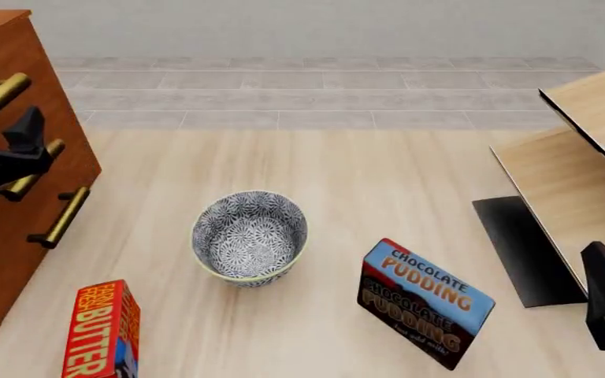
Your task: Close the top drawer of the cabinet and put the bowl on top of it.
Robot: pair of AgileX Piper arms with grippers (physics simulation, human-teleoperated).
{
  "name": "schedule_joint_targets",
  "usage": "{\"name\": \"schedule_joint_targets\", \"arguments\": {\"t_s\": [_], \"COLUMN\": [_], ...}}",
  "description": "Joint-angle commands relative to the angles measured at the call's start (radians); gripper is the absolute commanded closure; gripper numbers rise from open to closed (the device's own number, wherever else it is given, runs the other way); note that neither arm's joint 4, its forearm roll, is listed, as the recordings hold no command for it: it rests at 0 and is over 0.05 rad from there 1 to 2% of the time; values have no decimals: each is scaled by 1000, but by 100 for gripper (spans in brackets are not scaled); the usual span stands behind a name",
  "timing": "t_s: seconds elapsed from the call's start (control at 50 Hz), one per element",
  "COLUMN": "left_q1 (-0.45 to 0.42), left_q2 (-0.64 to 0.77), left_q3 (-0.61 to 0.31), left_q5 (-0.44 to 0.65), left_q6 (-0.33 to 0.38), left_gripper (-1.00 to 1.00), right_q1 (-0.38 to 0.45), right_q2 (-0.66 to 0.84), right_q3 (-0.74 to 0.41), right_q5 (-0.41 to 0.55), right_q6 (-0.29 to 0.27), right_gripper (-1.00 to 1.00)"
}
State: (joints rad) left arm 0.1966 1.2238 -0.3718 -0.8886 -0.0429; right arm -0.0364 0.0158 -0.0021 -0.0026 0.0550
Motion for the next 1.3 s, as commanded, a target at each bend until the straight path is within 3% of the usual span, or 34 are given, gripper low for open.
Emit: {"name": "schedule_joint_targets", "arguments": {"t_s": [0.02,0.24,0.8,1.06,1.16,1.22,1.3], "left_q1": [153,125,-185,-315,-380,-390,-420], "left_q2": [-27,-60,-321,-411,-402,-398,-374], "left_q3": [20,26,-8,-144,-207,-258,-323], "left_q5": [-8,16,331,594,682,732,809], "left_q6": [73,73,13,52,19,57,52], "left_gripper": [-100,-100,-100,-100,-100,-100,-100], "right_q1": [0,1,-2,-1,-1,1,1], "right_q2": [2,3,0,-2,-1,4,10], "right_q3": [-1,-1,-1,0,0,0,0], "right_q5": [-1,-2,0,2,1,-2,-7], "right_q6": [0,-1,6,8,8,8,8], "right_gripper": [-100,-100,-100,-100,-100,-100,-100]}}
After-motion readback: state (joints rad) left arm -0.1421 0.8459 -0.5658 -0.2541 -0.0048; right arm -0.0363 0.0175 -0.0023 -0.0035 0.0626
